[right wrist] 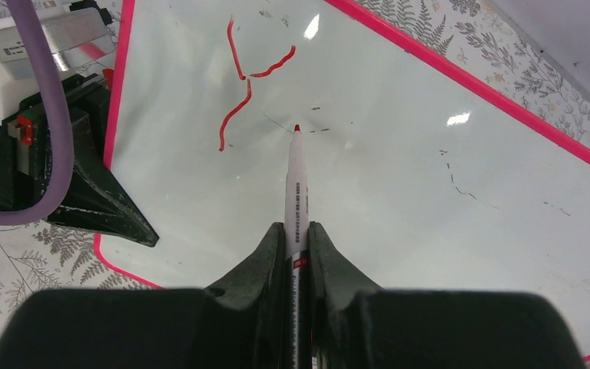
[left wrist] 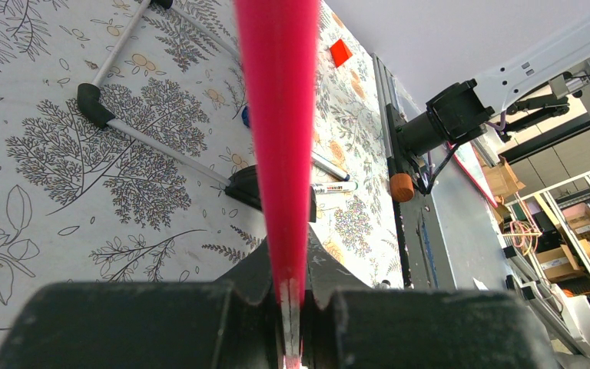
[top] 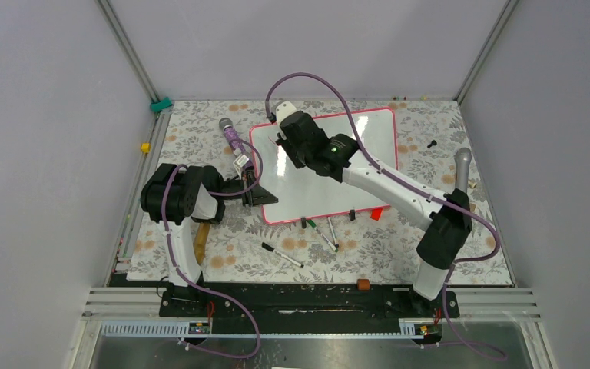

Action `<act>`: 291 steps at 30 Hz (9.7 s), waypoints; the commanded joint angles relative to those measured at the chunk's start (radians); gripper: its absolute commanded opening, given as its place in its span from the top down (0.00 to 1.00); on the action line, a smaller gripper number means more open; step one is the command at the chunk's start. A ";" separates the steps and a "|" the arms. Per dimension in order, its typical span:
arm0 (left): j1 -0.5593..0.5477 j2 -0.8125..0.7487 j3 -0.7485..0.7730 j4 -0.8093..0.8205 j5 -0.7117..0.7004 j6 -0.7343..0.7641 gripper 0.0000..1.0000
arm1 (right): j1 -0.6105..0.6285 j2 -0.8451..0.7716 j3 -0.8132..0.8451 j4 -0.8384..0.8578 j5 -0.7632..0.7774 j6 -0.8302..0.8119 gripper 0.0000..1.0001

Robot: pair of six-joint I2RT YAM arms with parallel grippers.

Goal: Write a sentence on the whiteboard

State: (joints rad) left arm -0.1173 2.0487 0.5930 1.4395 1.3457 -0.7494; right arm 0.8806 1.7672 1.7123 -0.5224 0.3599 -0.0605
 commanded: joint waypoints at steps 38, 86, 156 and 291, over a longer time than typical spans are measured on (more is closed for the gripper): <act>0.000 -0.015 -0.015 0.029 0.003 0.042 1.00 | -0.006 0.054 0.085 -0.036 -0.009 -0.042 1.00; -0.001 -0.016 -0.015 0.029 0.004 0.041 1.00 | -0.007 0.108 0.163 -0.078 0.105 -0.068 1.00; -0.001 -0.015 -0.015 0.029 0.004 0.044 1.00 | -0.007 0.089 0.112 -0.210 0.038 -0.069 1.00; -0.001 -0.012 -0.015 0.030 0.003 0.047 1.00 | -0.094 0.000 0.000 -0.087 0.080 -0.042 1.00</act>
State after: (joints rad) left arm -0.1173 2.0487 0.5930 1.4380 1.3457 -0.7525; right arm 0.7940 1.7390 1.6726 -0.6079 0.3687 -0.0895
